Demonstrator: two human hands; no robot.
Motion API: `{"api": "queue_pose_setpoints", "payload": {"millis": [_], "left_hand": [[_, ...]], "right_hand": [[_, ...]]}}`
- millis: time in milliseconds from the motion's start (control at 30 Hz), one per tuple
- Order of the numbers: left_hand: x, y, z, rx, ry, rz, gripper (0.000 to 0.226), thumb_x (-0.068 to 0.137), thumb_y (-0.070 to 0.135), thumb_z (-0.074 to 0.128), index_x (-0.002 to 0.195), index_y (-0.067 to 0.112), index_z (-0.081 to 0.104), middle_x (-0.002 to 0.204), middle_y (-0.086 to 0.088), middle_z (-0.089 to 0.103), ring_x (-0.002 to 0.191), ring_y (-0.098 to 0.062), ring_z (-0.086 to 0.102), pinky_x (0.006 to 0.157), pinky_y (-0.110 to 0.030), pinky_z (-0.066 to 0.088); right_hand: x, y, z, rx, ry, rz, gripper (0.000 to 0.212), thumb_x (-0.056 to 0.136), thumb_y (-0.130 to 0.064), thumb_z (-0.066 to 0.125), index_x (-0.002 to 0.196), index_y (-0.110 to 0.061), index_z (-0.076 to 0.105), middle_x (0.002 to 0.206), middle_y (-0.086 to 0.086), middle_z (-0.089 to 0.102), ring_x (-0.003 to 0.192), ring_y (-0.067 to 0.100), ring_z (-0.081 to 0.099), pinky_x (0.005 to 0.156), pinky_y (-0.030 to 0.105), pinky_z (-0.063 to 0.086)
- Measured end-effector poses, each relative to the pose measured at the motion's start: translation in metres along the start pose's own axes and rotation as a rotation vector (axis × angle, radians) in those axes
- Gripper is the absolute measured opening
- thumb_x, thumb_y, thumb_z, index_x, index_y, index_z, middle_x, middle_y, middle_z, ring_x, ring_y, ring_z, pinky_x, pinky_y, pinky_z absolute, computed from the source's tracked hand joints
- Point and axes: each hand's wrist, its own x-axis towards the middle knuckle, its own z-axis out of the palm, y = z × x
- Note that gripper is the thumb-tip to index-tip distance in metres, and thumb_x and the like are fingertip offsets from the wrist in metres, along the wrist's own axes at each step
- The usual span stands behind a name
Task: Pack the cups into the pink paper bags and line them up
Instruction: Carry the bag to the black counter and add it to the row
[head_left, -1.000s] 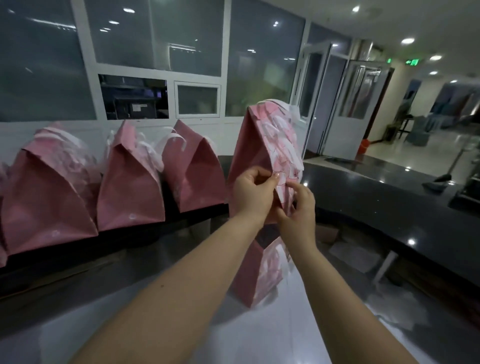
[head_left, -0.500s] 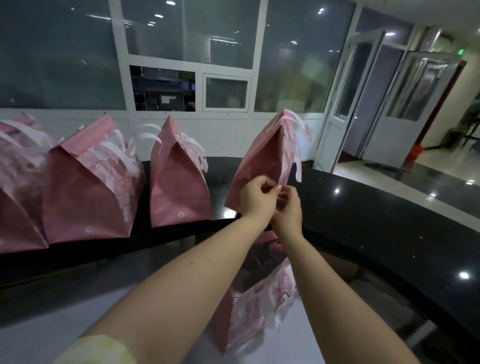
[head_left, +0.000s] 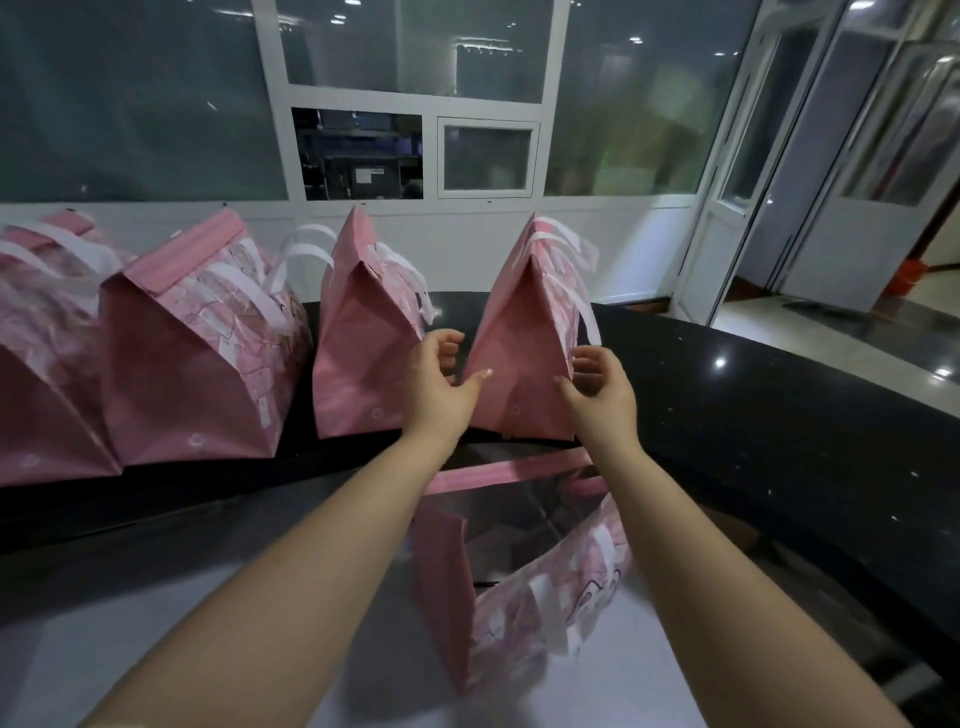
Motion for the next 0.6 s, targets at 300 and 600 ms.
{"api": "queue_pose_setpoints", "payload": {"millis": [300, 600], "left_hand": [[0.024, 0.003, 0.022, 0.367, -0.133, -0.041, 0.035, 0.076, 0.017, 0.076, 0.11, 0.017, 0.067, 0.101, 0.0, 0.071, 0.092, -0.022, 0.065, 0.076, -0.032, 0.051], [0.01, -0.015, 0.019, 0.411, -0.186, 0.013, 0.026, 0.079, 0.017, 0.076, 0.102, 0.016, 0.065, 0.096, 0.001, 0.066, 0.082, -0.016, 0.058, 0.069, -0.026, 0.042]], "right_hand": [[0.027, -0.02, 0.01, -0.075, -0.009, 0.078, 0.04, 0.081, -0.007, 0.065, 0.111, -0.032, 0.057, 0.107, -0.009, 0.062, 0.084, 0.005, 0.06, 0.076, 0.032, 0.054], [0.02, 0.001, 0.006, -0.227, -0.027, 0.066, 0.027, 0.082, -0.004, 0.059, 0.1, -0.024, 0.063, 0.093, -0.007, 0.063, 0.079, 0.006, 0.059, 0.068, 0.028, 0.05]]}}
